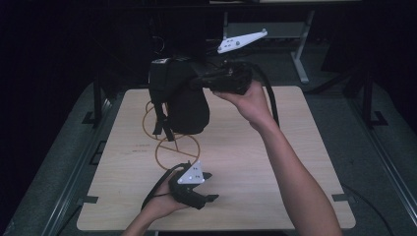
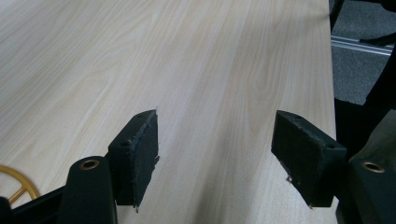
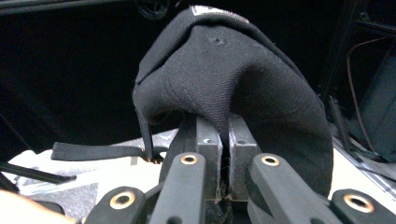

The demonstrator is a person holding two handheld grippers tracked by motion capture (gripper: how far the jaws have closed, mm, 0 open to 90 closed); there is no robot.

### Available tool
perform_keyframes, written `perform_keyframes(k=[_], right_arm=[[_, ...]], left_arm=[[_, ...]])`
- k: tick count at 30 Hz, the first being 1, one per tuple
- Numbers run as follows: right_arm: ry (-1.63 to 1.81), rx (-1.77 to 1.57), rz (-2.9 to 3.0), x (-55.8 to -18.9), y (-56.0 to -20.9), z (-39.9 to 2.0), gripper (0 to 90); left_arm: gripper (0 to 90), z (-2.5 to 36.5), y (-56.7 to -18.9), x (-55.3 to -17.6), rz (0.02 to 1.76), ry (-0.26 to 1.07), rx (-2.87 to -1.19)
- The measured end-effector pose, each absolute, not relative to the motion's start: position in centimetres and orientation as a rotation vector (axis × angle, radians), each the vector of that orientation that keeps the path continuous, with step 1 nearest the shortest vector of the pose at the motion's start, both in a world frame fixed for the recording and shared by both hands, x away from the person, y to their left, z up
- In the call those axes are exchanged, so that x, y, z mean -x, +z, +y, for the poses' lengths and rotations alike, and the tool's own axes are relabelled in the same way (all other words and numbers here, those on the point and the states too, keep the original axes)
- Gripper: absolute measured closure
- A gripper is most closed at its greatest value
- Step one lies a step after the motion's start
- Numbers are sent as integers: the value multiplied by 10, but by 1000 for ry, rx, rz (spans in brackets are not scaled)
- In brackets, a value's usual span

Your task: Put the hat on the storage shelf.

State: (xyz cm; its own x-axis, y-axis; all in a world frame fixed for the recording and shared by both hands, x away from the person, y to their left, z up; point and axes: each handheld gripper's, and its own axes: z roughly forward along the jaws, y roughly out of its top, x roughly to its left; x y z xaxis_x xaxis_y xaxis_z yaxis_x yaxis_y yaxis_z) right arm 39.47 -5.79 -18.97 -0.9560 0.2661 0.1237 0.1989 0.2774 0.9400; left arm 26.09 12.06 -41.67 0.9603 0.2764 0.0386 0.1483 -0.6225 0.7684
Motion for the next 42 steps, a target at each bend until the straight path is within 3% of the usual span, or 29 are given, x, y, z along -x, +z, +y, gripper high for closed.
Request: perform_keyframes(k=[27, 32, 33, 34, 36, 37, 42], right_arm=[[1782, -541, 2555, -432, -236, 17, 833], [1730, -552, 2580, -431, -241, 30, 747], [1731, -543, 2579, -430, -242, 33, 674], [1731, -543, 2579, -430, -242, 33, 674], [1727, -541, 2561, -429, -242, 33, 584], [1723, -553, 2569, -428, -241, 32, 509], [1713, -556, 2572, -428, -240, 27, 444]], left_arm=[[313, 115, -423, -261, 291, 151, -2277], [313, 113, -424, -260, 272, 148, -2292], [313, 112, -424, -259, 268, 153, -2286], [313, 112, -424, -259, 268, 153, -2286], [313, 112, -424, -259, 262, 155, -2284], [311, 112, -424, -260, 258, 158, -2291], [307, 111, -426, -259, 263, 151, -2294]])
